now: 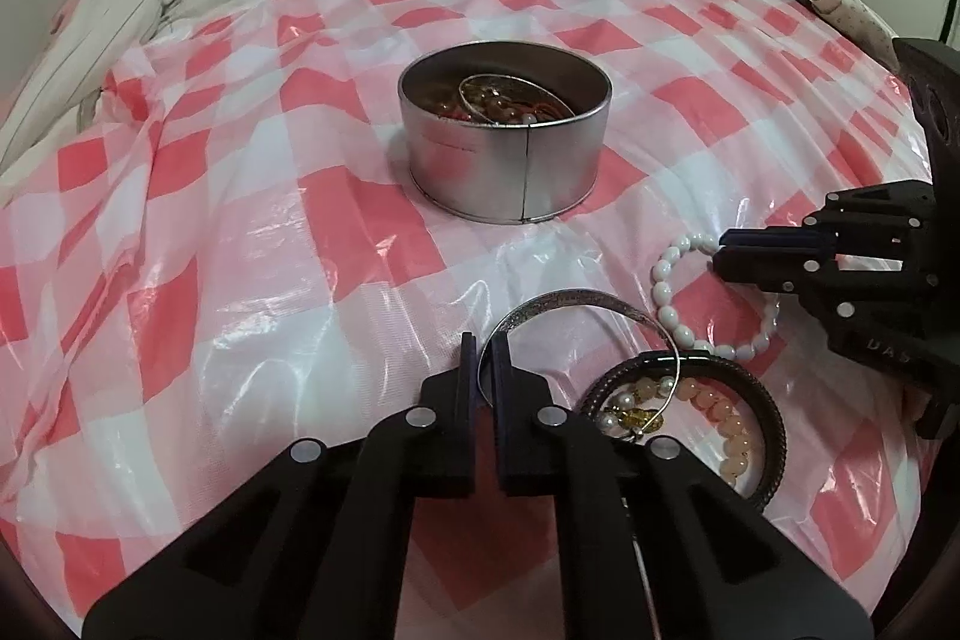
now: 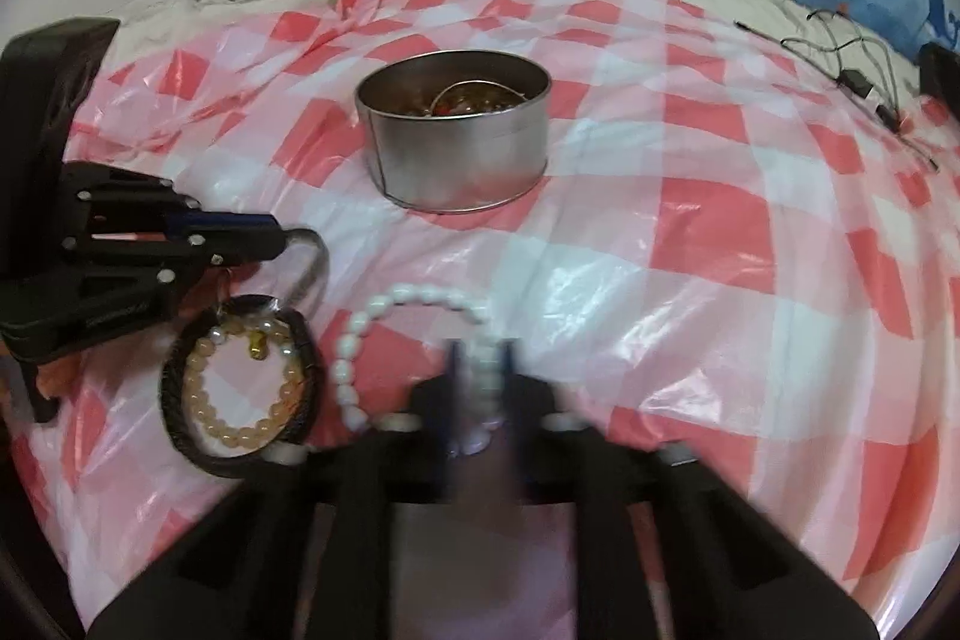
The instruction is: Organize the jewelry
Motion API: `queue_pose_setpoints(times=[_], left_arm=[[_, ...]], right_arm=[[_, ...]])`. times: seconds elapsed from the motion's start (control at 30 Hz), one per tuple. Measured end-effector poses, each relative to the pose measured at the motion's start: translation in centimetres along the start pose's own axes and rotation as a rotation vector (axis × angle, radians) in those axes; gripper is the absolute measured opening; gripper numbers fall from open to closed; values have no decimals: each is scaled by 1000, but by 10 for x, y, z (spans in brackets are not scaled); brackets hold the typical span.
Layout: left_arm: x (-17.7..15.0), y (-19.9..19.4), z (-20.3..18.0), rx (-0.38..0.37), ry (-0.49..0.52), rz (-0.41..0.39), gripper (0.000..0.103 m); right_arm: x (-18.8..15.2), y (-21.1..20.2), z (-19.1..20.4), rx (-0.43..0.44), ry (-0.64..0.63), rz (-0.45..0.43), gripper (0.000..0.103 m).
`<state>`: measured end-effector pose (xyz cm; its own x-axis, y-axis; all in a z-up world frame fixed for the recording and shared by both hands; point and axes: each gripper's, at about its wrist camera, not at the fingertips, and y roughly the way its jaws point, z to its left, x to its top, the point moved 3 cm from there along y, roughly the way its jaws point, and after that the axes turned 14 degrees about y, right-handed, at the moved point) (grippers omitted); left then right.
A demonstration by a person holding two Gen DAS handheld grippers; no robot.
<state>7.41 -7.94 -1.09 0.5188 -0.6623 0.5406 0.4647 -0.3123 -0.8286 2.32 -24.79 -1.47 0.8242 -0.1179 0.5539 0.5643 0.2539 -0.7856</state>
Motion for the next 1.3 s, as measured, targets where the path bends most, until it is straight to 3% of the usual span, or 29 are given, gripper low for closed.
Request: queue_pose_setpoints(times=[0.07,0.17,0.37,0.4,0.43,0.5,0.7,0.77,0.83,0.97,1.13,1.27,1.3], left_arm=[[0,-3,1,16,1,-8,4],[2,-6,4,32,-8,-20,4],[2,-4,4,54,7,-5,4],[2,-3,4,56,8,-3,4],[2,-3,3,58,10,0,4],[2,-2,3,59,12,4,5],[2,2,1,67,27,16,6],[1,3,-1,78,41,21,6],[1,5,-3,90,59,27,6],[2,5,-4,95,65,30,6],[2,6,-5,100,75,32,6],[2,6,-5,102,75,33,6],[3,6,-5,102,76,33,7]], right_arm=[[4,-7,-4,44,43,-27,8],[10,-17,-7,40,64,-80,8],[15,-14,-10,15,82,-69,9],[14,-13,-10,9,80,-67,11],[14,-13,-10,-2,74,-66,28],[13,-10,-8,-23,55,-64,44],[6,2,-7,-77,14,-17,44],[5,3,-6,-73,4,-14,34],[4,3,-5,-64,-1,-12,18],[5,0,-6,-42,16,-20,8],[11,-10,-11,44,86,-52,8],[12,-8,-6,1,58,-54,9],[12,-7,-5,-16,52,-54,16]])
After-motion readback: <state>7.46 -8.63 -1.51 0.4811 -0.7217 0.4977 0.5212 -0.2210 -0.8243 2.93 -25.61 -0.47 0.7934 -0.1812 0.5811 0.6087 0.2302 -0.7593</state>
